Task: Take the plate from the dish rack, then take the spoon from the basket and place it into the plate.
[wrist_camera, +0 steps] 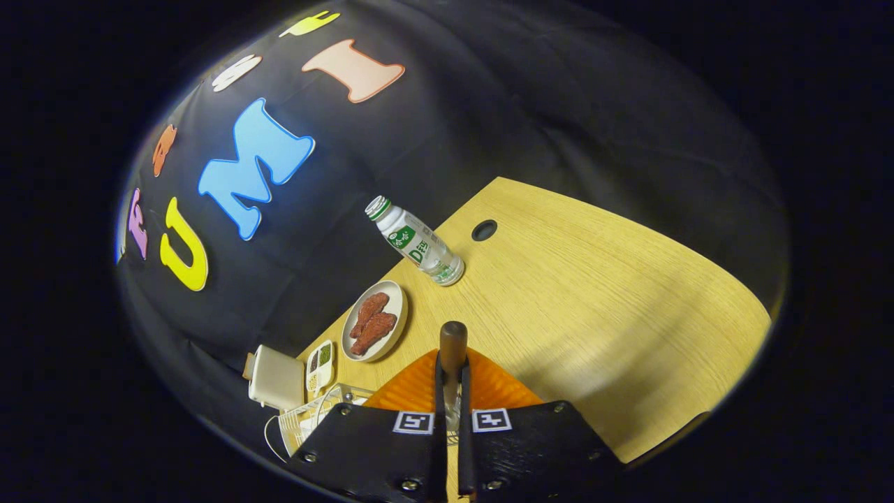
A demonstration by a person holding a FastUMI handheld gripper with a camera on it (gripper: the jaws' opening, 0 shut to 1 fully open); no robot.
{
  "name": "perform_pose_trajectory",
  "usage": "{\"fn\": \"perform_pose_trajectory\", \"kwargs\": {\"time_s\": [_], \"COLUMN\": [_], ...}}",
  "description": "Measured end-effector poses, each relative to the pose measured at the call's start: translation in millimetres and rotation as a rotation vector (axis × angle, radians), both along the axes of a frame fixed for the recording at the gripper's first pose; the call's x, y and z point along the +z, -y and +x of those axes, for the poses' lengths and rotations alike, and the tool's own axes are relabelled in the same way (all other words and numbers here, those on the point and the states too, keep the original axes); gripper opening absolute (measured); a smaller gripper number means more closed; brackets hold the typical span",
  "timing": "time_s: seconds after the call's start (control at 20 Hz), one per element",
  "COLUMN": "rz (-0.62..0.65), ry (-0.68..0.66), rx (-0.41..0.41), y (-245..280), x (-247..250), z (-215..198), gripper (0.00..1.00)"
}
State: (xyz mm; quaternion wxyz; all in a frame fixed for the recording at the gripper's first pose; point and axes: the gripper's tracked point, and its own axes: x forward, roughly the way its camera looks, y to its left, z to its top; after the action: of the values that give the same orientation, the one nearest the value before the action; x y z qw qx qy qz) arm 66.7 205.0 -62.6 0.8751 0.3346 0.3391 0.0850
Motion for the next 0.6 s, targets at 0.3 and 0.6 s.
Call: {"fn": "perform_pose_trajectory", "kwargs": {"time_s": [0.3, 0.6], "rz": [-0.055, -0.111], "ry": [0.082, 0.232], "rx": [0.012, 0.066], "y": [8, 11], "x": [30, 93], "z": [9, 0], "gripper": [0.06, 0.05]}}
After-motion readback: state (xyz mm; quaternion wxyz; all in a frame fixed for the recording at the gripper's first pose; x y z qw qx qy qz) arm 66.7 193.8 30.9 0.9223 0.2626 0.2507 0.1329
